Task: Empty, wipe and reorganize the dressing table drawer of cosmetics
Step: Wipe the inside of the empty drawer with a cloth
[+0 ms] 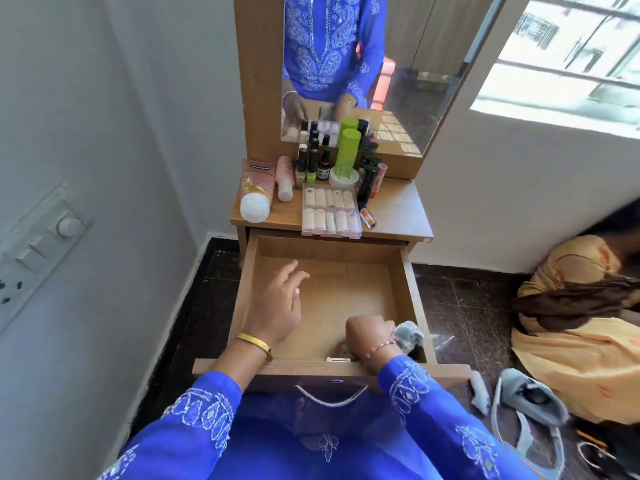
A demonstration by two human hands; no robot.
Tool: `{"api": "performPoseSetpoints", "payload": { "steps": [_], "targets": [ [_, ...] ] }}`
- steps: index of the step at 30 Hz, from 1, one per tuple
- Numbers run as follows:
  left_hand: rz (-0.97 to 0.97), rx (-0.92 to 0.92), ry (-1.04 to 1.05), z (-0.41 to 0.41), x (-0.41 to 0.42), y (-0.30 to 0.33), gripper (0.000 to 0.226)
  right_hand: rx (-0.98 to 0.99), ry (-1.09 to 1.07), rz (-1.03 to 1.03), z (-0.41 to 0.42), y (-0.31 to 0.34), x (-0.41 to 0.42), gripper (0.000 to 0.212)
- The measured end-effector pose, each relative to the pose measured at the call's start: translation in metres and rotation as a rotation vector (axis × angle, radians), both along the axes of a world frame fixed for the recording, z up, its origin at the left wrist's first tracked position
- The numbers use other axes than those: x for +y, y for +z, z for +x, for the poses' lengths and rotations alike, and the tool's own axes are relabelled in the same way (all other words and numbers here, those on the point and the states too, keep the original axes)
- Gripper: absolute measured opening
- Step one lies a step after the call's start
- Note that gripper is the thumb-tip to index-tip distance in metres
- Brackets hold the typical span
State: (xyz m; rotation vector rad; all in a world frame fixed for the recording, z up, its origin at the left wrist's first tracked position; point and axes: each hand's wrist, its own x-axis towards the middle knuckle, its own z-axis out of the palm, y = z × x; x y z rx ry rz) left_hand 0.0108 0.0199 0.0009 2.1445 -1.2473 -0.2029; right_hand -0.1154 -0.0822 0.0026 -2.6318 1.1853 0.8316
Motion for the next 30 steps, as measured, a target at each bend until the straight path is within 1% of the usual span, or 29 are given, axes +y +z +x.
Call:
{"api": "performPoseSetpoints", "payload": {
  "steps": [2,4,6,8,9,11,13,15,17,18,20,21,24,26,27,29,30],
  "targets": [
    [-0.016,0.052,0.022,0.003,0.0,0.0,0.038,-0.109,0.004,0.219,0.015,0.003,0.003,0.028],
    [-0.075,0.074,0.081,0.008,0.002,0.001,0.038,-0.248,0.04,0.448,0.035,0.01,0.014,0.024],
    [-0.133,0.086,0.149,0.014,0.005,0.003,0.039,-0.33,0.107,0.593,0.053,0.017,0.034,0.03],
    [-0.166,0.103,0.219,0.016,0.007,0.004,0.038,-0.311,0.208,0.635,0.063,0.02,0.045,0.039],
    [-0.166,0.11,0.237,0.017,0.008,0.004,0.038,-0.266,0.248,0.639,0.064,0.022,0.043,0.042],
    [-0.138,0.105,0.205,0.015,0.008,0.002,0.036,-0.12,0.278,0.628,0.06,0.026,0.027,0.04],
    [-0.074,0.073,0.115,0.012,0.005,-0.002,0.035,0.093,0.265,0.548,0.047,0.027,0.002,0.036],
    [0.005,0.071,0.037,0.008,0.003,-0.004,0.035,0.263,0.236,0.348,0.022,0.028,-0.02,0.036],
    [0.056,0.091,-0.007,0.006,0.0,-0.006,0.033,0.355,0.24,0.126,-0.003,0.027,-0.032,0.033],
    [0.068,0.096,-0.018,0.005,0.001,-0.006,0.033,0.366,0.241,0.08,-0.009,0.024,-0.033,0.033],
    [0.076,0.109,-0.023,0.005,0.003,-0.007,0.031,0.306,0.209,0.002,-0.009,0.014,-0.032,0.032],
    [0.076,0.117,-0.015,0.007,0.004,-0.008,0.03,0.265,0.216,-0.083,-0.002,0.007,-0.035,0.031],
    [0.08,0.126,0.038,0.01,0.009,-0.008,0.028,0.143,0.367,-0.358,0.013,0.0,-0.061,0.03],
    [0.076,0.129,0.054,0.01,0.009,-0.007,0.028,0.058,0.512,-0.554,0.015,0.004,-0.087,0.019],
    [0.077,0.132,0.058,0.009,0.009,-0.007,0.028,0.053,0.519,-0.619,0.015,0.01,-0.095,0.013],
    [0.084,0.137,0.067,0.009,0.008,-0.006,0.028,0.025,0.486,-0.653,0.016,0.018,-0.102,0.015],
    [0.086,0.141,0.071,0.009,0.008,-0.006,0.027,0.006,0.471,-0.598,0.016,0.019,-0.099,0.015]
  ]
}}
